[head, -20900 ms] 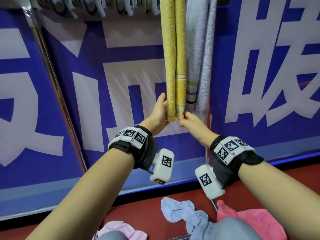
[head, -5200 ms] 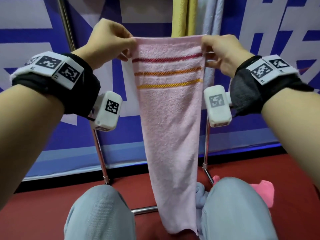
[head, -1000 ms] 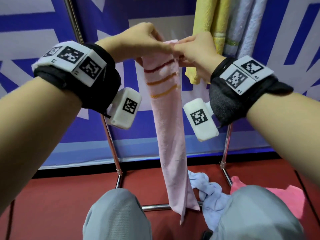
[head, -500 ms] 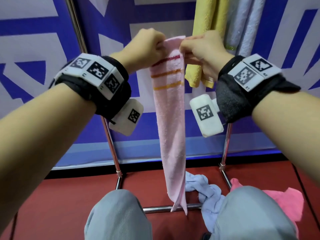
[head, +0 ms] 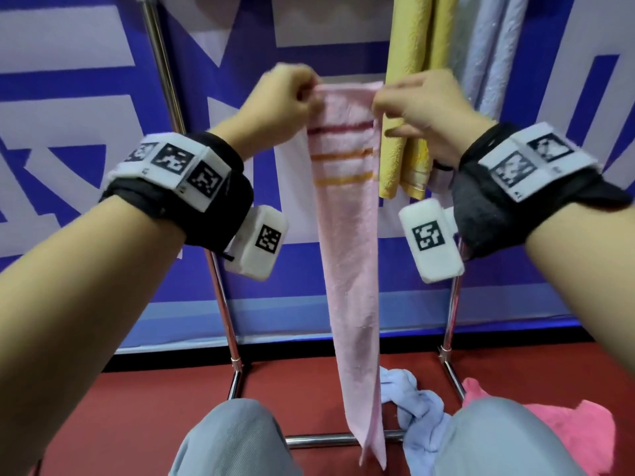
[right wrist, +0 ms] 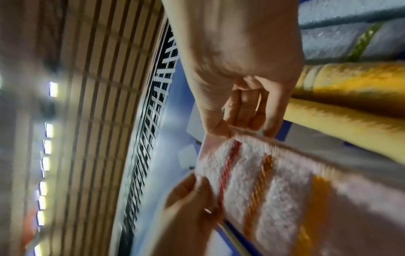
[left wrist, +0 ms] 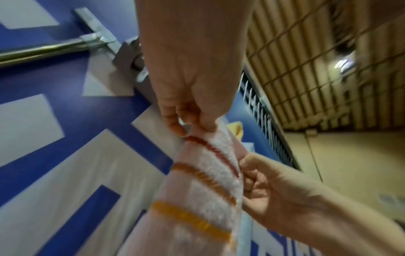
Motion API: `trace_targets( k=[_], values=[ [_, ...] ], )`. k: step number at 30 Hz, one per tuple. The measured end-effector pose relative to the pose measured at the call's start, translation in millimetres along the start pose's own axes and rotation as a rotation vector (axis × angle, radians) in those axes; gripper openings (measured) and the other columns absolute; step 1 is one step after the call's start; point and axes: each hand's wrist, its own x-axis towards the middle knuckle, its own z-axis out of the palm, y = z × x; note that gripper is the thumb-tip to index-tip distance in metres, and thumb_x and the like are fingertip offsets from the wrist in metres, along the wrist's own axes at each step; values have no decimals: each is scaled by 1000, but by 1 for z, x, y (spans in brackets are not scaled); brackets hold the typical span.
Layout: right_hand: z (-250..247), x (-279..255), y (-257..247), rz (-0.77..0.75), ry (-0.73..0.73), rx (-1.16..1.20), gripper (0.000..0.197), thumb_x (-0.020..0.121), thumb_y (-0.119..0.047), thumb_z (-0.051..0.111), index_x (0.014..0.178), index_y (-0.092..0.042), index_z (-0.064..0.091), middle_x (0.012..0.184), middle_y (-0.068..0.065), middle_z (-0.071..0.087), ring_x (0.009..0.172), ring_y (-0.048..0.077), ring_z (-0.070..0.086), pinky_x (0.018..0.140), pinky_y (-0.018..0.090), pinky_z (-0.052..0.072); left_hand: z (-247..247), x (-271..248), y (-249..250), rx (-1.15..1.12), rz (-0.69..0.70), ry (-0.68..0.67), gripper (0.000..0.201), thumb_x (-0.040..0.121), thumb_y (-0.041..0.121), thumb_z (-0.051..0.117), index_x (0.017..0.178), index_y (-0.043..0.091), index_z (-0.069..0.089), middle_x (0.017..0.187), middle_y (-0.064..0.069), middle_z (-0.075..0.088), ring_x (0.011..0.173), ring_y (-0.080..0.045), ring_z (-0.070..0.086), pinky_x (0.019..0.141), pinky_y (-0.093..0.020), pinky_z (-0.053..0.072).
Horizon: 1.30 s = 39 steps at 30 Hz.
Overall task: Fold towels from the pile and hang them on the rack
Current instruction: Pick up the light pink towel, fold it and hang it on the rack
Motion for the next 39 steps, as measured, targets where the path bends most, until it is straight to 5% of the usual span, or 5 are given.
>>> trace_targets(
  k=[5,13,20,33,39],
  values=[
    [9,3,-4,25,-76,29,19,74,9,56,65,-8,55,59,3,53,43,4,52,48,21,51,0,0,7,152,-14,-54,22,90,6,45,93,-6,63,86,-18,61,77,-25,53,58,-19,28],
    [1,8,-16,-113,-45,92,31,76,0,56,54,-19,47,46,-12,48,40,0,38,45,14,33,-29,-7,27,-33,15,-2,11,98,26,46,88,26,51,72,14,45,60,4,43,51,-1,39],
    [32,18,7,-119,11,-178,21,68,-5,59,54,-21,55,60,2,56,57,15,58,59,29,53,-4,11,-5,228,-165,-31,22,86,5,43,87,-2,64,72,-12,49,68,-16,49,58,-26,45],
    [31,11,4,-198,-37,-76,29,75,5,56,58,-19,55,65,2,54,54,7,50,55,19,45,-10,10,-13,139,-113,-19,35,85,1,40,61,26,36,63,9,39,53,0,34,37,-6,32],
    [30,12,3,-163,-28,-32,27,74,6,56,59,-16,56,64,2,52,53,6,49,55,18,46,-9,10,-9,146,-106,17,23,85,6,41,70,23,45,69,4,48,66,-11,47,59,-21,42]
  ],
)
